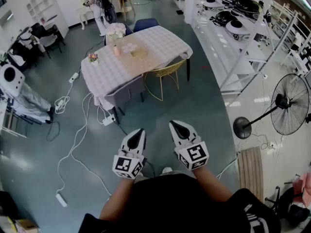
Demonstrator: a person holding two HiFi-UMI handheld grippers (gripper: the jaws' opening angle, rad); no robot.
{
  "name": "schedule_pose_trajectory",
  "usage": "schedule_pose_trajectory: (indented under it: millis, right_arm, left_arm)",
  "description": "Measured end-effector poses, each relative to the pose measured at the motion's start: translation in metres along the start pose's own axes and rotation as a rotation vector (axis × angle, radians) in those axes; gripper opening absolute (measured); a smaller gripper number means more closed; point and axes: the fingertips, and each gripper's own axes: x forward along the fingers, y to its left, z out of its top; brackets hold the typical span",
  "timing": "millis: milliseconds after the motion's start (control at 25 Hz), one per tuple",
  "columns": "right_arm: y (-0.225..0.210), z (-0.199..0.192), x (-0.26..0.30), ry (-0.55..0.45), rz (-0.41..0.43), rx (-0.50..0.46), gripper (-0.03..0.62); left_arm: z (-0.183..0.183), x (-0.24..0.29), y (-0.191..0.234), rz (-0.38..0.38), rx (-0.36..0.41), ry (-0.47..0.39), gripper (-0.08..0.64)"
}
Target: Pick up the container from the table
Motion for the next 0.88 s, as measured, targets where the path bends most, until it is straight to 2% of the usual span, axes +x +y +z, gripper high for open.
schedule_pose_trajectory:
  millis: [240, 400, 440, 520, 560, 680, 880]
  right_arm:
    - [-0.018, 0.010, 0.004, -0.026, -0.021, -0.040, -0.002]
    - [-0.016, 0.004, -0.002, -0.017, 0.012, 0.011, 0.003]
    - [-0.018, 0.000, -0.004, -0.015, 0.010, 0.028, 0.010]
    - [-0.023, -0.008, -0.007, 0.001, -0.003, 0.043, 0.113]
    - [-0.027, -0.012, -0.008, 0.011, -0.010, 0.047, 0.135]
    - [-0.035, -0.020, -0.014, 0.028, -0.015, 0.073, 0.143]
    - [-0.051, -0.036, -0.025, 0.059, -0.004, 0.099, 0.143]
  left_arm:
    - [0.006, 0.022, -0.001, -0.001, -0.008, -0.022, 0.005]
    - [0.005, 0.022, -0.004, -0.002, -0.009, -0.025, 0.011]
    - [0.004, 0.023, -0.004, 0.002, -0.010, -0.025, 0.039]
    - [0.001, 0.024, -0.003, 0.013, -0.014, -0.019, 0.120]
    - [-0.002, 0.025, -0.002, 0.019, -0.015, -0.014, 0.141]
    - [-0.009, 0.024, -0.001, 0.029, -0.018, 0.004, 0.181]
    - [-0.021, 0.026, -0.005, 0.054, -0.047, 0.013, 0.181]
